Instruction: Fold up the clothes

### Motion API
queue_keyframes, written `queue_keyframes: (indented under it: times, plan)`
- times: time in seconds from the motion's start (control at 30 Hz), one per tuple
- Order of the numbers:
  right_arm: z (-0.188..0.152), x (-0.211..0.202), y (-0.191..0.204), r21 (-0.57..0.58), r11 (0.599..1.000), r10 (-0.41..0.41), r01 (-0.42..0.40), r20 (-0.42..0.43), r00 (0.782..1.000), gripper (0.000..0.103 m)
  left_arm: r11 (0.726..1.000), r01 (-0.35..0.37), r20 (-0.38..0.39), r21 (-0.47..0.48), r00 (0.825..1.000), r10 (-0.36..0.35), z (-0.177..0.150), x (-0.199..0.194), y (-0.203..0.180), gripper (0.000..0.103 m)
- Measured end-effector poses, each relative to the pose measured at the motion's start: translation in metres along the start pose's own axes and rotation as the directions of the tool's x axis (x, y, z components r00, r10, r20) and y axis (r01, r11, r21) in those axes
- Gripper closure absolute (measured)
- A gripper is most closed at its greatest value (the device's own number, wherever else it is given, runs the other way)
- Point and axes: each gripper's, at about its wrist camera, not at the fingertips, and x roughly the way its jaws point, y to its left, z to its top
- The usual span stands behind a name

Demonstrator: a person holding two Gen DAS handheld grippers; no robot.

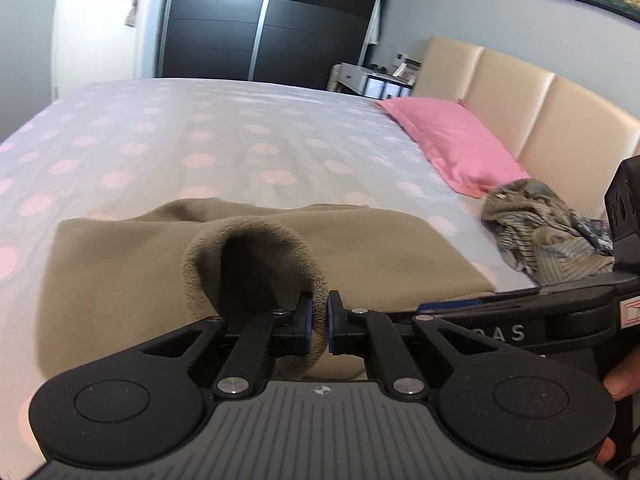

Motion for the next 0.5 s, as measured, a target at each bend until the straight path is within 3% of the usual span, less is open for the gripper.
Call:
queue_keyframes:
  times: [0.27,0.37,0.5]
  plan:
    - [0.003,-0.017,-0.052,0.097,0.993,-0.064,0.060,0.034,0.997,0.039,0.993,0.076,-0.045,0.092,0.996,-0.072,0.002,0.026,-0.049,0.097]
    - [0.000,-0.019,-0.066,0.123,0.990,-0.072,0.068,0.025,0.997,0.039,0.979,0.140,-0.071,0.148,0.989,-0.130,-0.007,0.028,-0.067,0.084]
    - [-0.001,-0.019,-0.078,0.142,0.988,-0.065,0.061,0.028,0.997,0.038,0.957,0.167,-0.069,0.238,0.986,-0.155,-0.019,0.019,-0.081,0.080]
